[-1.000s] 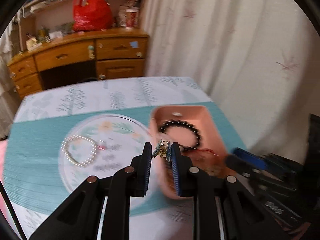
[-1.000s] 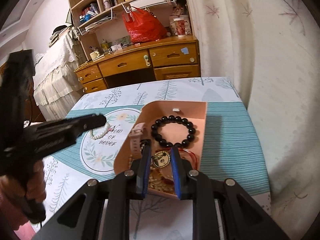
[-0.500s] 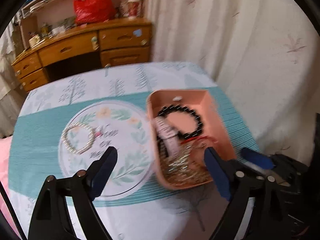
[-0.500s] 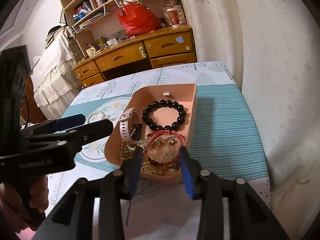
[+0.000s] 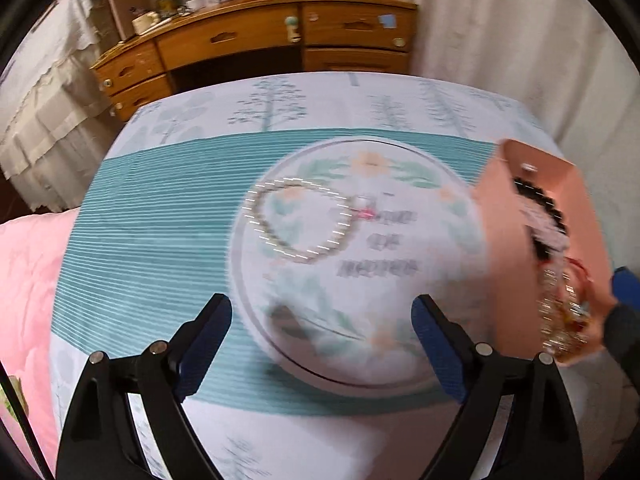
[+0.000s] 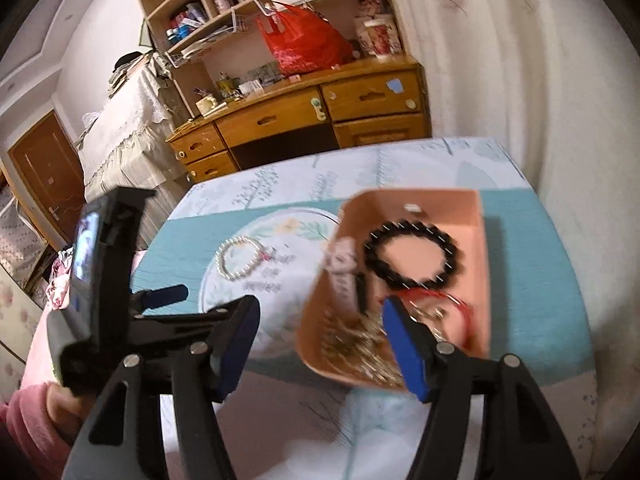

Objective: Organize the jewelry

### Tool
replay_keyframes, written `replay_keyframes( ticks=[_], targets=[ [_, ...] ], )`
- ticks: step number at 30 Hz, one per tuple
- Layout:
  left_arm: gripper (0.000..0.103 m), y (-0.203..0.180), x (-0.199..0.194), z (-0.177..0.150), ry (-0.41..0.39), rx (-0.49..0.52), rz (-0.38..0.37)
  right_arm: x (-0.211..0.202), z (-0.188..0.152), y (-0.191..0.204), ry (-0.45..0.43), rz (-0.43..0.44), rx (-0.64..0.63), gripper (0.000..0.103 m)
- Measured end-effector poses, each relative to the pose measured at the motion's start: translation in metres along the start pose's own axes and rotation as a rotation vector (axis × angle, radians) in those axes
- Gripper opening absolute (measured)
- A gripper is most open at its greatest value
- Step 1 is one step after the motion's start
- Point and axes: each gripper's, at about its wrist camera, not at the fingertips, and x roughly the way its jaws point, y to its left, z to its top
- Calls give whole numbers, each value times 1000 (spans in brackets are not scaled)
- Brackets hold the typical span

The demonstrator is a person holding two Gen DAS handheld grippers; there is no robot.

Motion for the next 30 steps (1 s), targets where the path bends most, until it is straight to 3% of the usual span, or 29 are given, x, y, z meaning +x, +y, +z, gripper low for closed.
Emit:
replay_keyframes(
  ticks=[6,12,15,20,22,26,30],
  targets=[
    [90,21,13,8,-83,50,-23,27,20,36,7,-32,-114,64],
    [90,25,22,10,-184,142,-22,71,35,63,85,-144,-269,63],
    [90,22,20,9,-223,188,-49,88,41,68,112,-155,-294,55],
    [90,26,18,11,-264,246,-121,106,53,72,136,-151,-332,49],
    [86,27,19,12,-281,271,-131,112,58,71,154,-136,-329,47],
    [64,30,26,17,-244,277,-193,127,66,67,220,-111,-284,39],
    [54,26,28,16,-231,293,-214,141,69,64,296,-89,-218,33]
  ],
)
